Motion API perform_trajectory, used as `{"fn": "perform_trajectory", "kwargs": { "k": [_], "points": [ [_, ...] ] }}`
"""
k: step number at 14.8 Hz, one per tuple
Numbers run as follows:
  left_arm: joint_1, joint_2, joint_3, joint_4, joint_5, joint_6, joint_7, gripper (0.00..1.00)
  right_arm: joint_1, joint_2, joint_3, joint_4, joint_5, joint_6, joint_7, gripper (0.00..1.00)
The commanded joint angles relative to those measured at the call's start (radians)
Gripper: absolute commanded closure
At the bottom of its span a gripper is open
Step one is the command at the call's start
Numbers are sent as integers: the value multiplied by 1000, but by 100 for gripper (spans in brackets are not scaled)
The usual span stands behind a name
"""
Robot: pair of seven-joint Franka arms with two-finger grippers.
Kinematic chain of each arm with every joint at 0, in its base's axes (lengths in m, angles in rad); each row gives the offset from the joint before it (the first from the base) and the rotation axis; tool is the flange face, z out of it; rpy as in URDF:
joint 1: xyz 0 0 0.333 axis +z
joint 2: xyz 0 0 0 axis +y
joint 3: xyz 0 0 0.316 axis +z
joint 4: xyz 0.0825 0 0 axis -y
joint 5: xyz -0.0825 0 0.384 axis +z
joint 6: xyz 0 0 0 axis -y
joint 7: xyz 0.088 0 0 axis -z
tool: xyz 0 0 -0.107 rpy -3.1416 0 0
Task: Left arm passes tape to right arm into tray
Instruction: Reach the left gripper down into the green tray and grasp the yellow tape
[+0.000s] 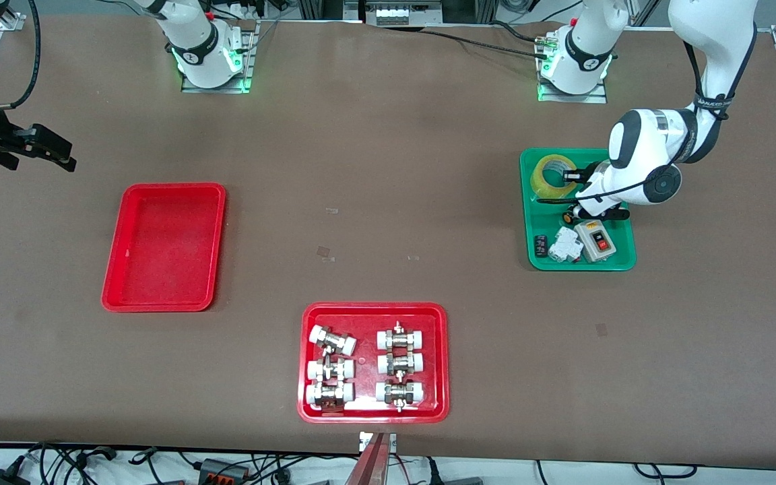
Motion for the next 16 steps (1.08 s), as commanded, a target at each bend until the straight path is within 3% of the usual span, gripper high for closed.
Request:
{"fn": "perform_trajectory", "kwargs": {
  "k": [1, 5, 7, 12, 16],
  "points": [
    [22, -13, -3, -4, -25, -21, 55, 76, -14, -6, 2, 2, 13, 2, -18, 0],
    [23, -25, -3, 15, -40, -70, 70, 92, -17, -5, -2, 2, 18, -1, -18, 0],
    [20, -42, -1, 65, -40, -140, 70, 95, -13, 9, -1, 4, 18, 1, -18, 0],
    [-6, -45, -3, 379, -44, -474, 62, 98, -10, 9, -1, 4, 15, -13, -21, 0],
    [-115, -27, -1, 620, -190, -653, 17, 98, -10, 15, 2, 10, 18, -11, -26, 0]
  ]
}}
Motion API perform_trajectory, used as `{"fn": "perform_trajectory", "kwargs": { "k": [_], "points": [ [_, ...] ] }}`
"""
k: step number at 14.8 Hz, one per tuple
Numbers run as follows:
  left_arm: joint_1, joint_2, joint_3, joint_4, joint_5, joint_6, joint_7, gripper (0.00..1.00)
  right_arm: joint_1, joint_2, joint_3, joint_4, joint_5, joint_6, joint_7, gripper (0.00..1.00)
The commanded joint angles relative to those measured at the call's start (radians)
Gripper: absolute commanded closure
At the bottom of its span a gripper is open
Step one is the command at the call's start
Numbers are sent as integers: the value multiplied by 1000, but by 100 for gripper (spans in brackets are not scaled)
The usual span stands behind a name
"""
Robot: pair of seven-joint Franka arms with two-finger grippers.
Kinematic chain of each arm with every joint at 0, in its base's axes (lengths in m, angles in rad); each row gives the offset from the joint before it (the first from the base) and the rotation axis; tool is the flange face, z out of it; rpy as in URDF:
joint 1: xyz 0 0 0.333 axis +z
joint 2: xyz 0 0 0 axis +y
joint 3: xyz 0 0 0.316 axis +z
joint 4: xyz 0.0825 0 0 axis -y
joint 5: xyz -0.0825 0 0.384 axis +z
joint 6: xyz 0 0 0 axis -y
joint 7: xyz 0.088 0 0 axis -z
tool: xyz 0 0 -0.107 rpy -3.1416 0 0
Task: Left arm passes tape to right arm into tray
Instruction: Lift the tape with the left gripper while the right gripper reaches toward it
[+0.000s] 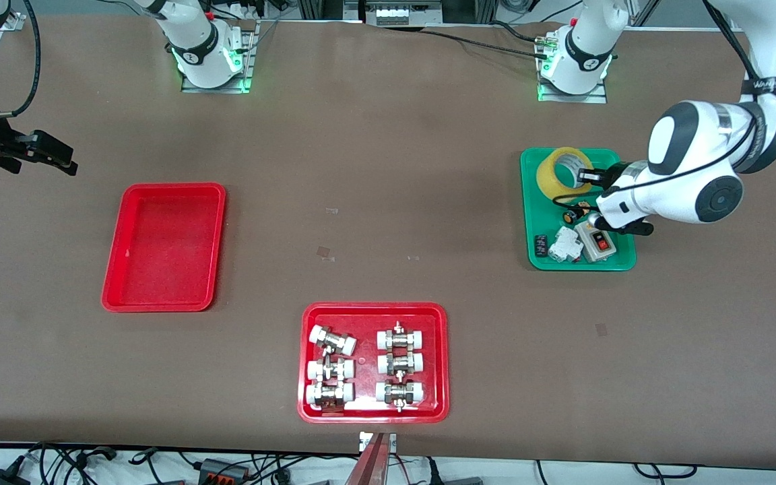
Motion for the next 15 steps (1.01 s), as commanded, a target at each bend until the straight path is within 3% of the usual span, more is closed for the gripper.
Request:
{"fn": "perform_trajectory", "kwargs": {
  "k": [1, 5, 8, 11, 15],
  "points": [
    [-87, 35, 5, 199, -139, -126, -64, 97, -3, -2, 11, 9, 15, -8, -28, 0],
    [-187, 43, 5, 342, -457, -146, -269, 100, 66, 65, 14, 7, 99, -11, -21, 0],
    [-207, 72, 5, 434, -665, -135, -331, 99, 164, 128, 14, 9, 134, -8, -19, 0],
    [-225, 72, 5, 445, -741, -68, -423, 99, 250, 150, 14, 59, 316, 18, -16, 0],
    [-288, 92, 5, 459, -744, 13, -578, 99, 327, 231, 14, 185, 563, 20, -15, 0]
  ]
}}
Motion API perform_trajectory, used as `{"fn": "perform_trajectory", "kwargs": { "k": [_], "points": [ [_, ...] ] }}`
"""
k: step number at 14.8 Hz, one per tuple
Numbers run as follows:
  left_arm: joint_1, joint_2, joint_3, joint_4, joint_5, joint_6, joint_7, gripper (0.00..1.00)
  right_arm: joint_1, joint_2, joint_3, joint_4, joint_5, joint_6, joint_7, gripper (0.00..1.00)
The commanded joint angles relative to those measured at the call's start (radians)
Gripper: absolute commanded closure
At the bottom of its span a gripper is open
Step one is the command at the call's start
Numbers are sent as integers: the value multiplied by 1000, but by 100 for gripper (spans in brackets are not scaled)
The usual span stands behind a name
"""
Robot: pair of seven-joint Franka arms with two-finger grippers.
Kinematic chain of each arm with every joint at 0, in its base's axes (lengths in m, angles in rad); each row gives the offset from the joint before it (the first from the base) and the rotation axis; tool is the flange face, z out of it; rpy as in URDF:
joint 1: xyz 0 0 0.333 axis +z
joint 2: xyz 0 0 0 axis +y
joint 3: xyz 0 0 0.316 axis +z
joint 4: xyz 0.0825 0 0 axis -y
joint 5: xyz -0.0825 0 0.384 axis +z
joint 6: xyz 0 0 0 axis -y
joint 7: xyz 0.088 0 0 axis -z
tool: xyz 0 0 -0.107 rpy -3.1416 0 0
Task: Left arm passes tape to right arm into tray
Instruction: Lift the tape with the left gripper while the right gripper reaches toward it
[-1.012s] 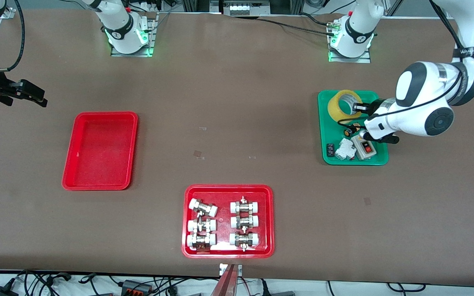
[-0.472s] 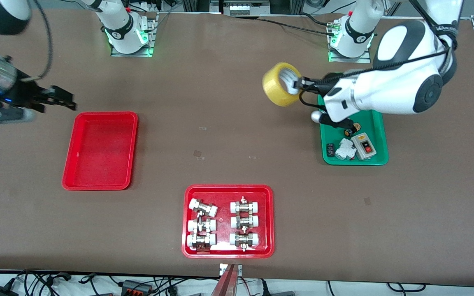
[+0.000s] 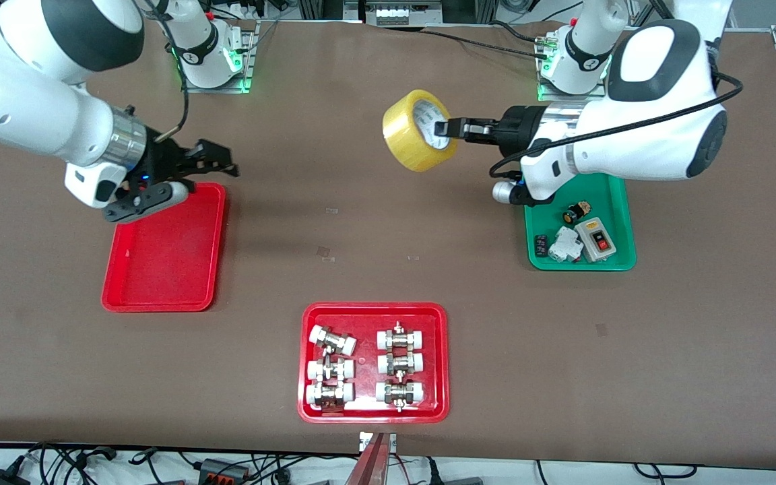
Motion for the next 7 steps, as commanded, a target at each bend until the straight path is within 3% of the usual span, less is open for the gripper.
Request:
{"fn": "perform_trajectory", "kwargs": {
  "k": [1, 7],
  "points": [
    [-40, 35, 9, 70, -28, 5, -73, 99, 59, 64, -11, 113, 130, -7, 3, 0],
    [-31, 37, 9, 74, -28, 3, -73, 99, 189, 72, -9, 221, 169, 81, 368, 0]
  ]
}}
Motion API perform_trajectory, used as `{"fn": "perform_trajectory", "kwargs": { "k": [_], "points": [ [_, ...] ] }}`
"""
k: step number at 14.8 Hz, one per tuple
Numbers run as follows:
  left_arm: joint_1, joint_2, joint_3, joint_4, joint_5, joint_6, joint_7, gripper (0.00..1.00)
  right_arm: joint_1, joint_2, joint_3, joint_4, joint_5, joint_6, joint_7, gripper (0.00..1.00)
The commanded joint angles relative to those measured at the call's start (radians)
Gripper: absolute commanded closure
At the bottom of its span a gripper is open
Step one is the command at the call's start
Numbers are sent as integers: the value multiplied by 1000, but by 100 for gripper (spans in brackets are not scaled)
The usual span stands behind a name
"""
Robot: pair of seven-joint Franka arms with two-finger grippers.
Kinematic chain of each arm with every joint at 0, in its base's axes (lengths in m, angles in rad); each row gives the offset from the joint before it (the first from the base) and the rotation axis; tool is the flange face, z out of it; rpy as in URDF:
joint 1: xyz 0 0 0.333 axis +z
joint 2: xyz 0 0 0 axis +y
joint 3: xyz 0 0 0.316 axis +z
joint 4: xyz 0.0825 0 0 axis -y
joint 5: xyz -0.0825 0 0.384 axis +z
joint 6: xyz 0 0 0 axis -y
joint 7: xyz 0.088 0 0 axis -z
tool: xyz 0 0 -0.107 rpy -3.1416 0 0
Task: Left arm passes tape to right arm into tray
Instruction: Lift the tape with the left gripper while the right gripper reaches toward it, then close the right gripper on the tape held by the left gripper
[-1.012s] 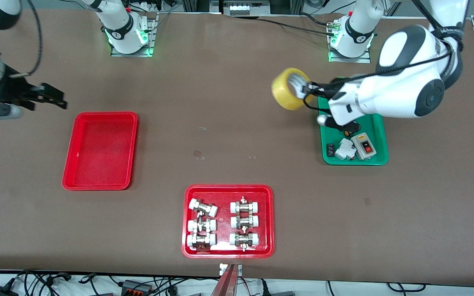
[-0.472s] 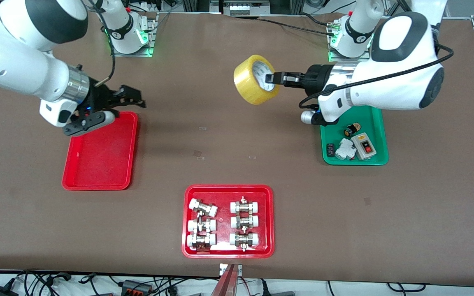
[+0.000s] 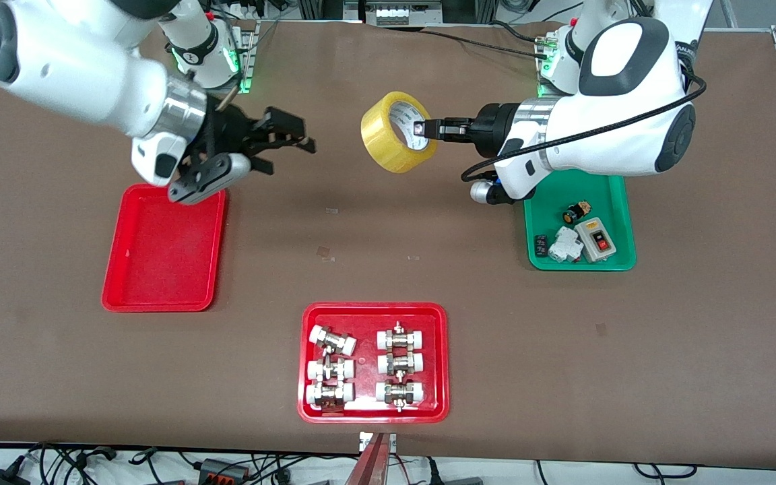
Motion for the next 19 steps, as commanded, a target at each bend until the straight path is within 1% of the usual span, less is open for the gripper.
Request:
{"fn": "perform_trajectory", "kwargs": {
  "k": [1, 2, 4, 7, 10, 13, 15, 16, 18, 19],
  "points": [
    [3, 15, 5, 41, -27, -13, -13, 99, 49, 16, -10, 65, 61, 12, 147, 0],
    [3, 15, 5, 41, -27, -13, -13, 99, 66, 18, -10, 79, 79, 17, 191, 0],
    [6, 13, 6, 41, -27, -17, -10, 99, 100, 18, -10, 84, 83, 55, 241, 0],
    [6, 13, 6, 39, -27, -21, -5, 99, 154, 38, -10, 84, 83, 116, 265, 0],
    [8, 13, 8, 41, -27, -22, -4, 99, 157, 52, -10, 84, 86, 146, 268, 0],
    [12, 13, 11, 41, -27, -22, -2, 99, 158, 59, -8, 84, 118, 150, 268, 0],
    [14, 12, 11, 39, -26, -22, -2, 99, 164, 64, -8, 84, 121, 155, 265, 0],
    [14, 13, 11, 41, -26, -22, -2, 99, 163, 65, -10, 84, 136, 156, 262, 0],
    [14, 13, 11, 41, -26, -24, -2, 99, 160, 67, -10, 82, 210, 156, 256, 0],
    [15, 12, 11, 41, -26, -24, -2, 99, 158, 67, -11, 82, 219, 156, 252, 0]
  ]
}}
